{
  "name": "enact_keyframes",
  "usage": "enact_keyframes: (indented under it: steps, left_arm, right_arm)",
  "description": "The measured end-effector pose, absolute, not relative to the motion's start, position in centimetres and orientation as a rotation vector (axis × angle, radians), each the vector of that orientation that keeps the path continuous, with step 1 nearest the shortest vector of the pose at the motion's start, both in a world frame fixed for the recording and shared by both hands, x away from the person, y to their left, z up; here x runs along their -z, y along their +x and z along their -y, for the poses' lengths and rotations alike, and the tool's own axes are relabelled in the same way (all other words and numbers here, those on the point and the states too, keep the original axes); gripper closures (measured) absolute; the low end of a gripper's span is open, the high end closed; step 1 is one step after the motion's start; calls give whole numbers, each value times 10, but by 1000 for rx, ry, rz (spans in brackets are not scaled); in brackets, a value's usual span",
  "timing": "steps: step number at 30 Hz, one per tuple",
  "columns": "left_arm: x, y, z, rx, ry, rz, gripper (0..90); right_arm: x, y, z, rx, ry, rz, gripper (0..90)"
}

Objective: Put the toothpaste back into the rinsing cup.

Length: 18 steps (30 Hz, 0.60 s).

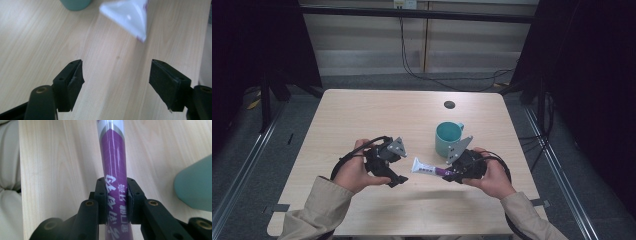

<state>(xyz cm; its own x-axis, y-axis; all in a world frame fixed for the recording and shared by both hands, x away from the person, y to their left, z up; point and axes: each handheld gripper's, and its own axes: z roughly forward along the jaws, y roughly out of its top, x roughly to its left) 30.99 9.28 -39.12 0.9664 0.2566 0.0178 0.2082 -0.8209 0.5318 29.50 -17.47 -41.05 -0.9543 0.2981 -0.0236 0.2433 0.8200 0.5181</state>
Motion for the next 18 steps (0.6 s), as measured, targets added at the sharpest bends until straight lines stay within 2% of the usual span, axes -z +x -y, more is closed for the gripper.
enact_keyframes:
  steps: [6,18]
  left_arm:
    - [424,313,-102,-85,2539,-429,246]
    - [459,312,-112,-52,2507,-518,252]
  right_arm:
    - [405,297,186,-953,514,-2845,741]
    - [400,303,194,-1118,624,-2736,741]
